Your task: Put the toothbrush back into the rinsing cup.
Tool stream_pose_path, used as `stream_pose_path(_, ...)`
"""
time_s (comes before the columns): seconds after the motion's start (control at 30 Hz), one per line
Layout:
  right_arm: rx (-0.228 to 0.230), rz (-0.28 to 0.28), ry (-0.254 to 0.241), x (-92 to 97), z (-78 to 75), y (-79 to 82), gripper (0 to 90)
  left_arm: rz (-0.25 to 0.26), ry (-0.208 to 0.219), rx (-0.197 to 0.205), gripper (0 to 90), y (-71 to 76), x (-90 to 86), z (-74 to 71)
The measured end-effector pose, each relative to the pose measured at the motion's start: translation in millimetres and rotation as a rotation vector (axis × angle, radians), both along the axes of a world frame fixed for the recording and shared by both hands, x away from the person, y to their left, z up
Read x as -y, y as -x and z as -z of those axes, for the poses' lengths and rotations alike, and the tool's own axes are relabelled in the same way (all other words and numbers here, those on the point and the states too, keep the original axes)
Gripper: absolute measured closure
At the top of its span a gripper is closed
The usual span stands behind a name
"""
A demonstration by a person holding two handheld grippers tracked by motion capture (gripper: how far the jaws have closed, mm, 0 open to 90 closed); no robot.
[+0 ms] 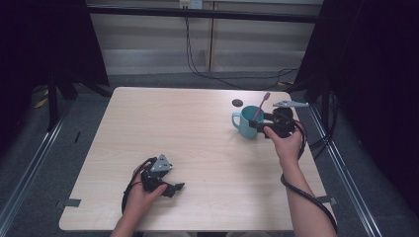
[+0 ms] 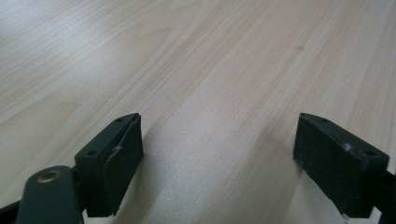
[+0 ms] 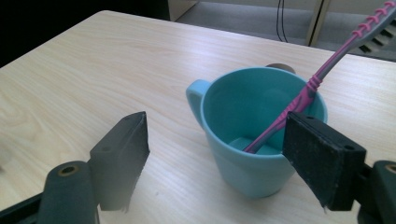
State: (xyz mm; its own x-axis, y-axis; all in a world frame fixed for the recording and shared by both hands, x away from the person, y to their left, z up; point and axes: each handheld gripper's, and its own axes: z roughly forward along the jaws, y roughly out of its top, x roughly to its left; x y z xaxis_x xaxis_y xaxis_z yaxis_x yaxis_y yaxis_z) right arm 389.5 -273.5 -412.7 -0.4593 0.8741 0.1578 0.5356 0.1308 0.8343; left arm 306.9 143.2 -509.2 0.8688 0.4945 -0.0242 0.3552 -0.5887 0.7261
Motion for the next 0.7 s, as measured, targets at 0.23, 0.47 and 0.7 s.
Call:
stream_pose_path(0.23, -0.001, -0.020, 0.001, -1.9, -0.8, 9.6, 21.6, -0.001, 0.000, 0.001, 15.8, 0.0, 0.0, 0.0)
stream_pose_path(0.47, -0.014, -0.036, 0.003, -0.6, 6.1, 20.0, 21.3, -0.001, 0.000, 0.001, 15.7, 0.0, 0.0, 0.0)
stream_pose_path(0.7, -0.027, -0.065, 0.002, 0.7, 13.1, 31.2, 19.8, -0.001, 0.000, 0.001, 15.7, 0.0, 0.0, 0.0)
